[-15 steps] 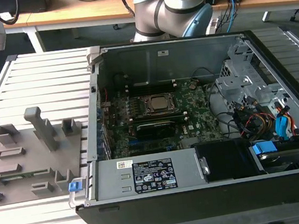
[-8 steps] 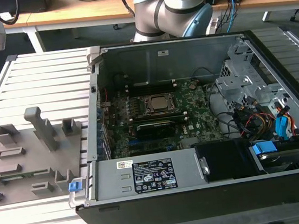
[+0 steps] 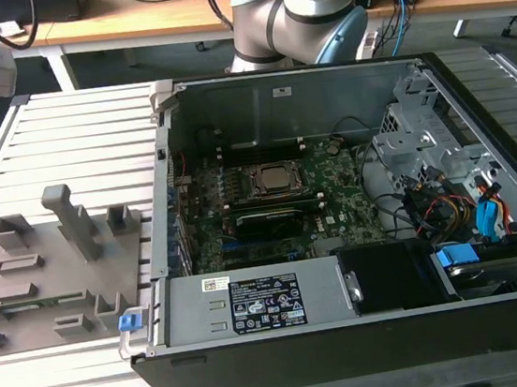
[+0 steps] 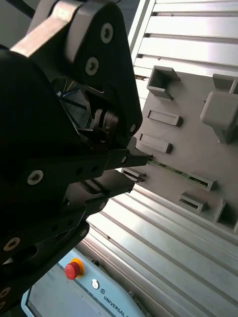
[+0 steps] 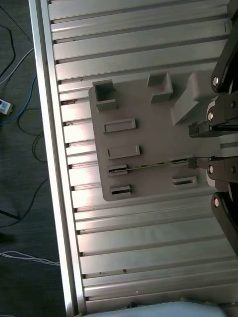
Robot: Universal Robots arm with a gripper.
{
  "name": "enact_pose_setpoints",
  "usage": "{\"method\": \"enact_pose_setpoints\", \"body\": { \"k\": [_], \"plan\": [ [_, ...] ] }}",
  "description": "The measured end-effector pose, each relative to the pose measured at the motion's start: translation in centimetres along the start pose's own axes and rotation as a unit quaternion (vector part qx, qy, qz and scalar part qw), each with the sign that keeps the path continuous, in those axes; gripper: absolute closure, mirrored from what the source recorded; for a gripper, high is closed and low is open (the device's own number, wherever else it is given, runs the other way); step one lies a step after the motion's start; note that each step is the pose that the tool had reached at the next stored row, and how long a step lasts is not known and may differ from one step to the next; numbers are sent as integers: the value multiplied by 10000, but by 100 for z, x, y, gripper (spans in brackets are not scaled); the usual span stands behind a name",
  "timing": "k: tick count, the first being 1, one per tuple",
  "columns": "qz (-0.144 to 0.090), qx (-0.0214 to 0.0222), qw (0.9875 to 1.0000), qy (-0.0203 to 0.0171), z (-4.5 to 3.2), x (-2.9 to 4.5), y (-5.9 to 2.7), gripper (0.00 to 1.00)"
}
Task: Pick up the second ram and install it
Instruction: 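Pick up the second ram and move it above second insertion slot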
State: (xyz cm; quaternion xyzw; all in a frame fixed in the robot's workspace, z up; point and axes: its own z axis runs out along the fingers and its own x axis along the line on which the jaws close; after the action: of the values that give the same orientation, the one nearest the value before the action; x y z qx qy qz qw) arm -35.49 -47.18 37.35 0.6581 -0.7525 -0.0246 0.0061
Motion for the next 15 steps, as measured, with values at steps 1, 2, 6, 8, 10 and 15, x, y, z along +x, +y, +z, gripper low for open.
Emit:
{"method": "enact_pose_setpoints", "body": {
  "k": [1,2,6,8,10,15],
  "plan": [
    [0,0,10000,0,7,0,0,70],
    [0,0,10000,0,16,0,-1,70],
    [0,0,10000,-1,38,1,-2,70],
    [0,0,10000,0,57,1,-2,70],
    [0,0,10000,0,81,2,-4,70],
    [0,0,10000,0,138,3,-6,70]
  ]
}}
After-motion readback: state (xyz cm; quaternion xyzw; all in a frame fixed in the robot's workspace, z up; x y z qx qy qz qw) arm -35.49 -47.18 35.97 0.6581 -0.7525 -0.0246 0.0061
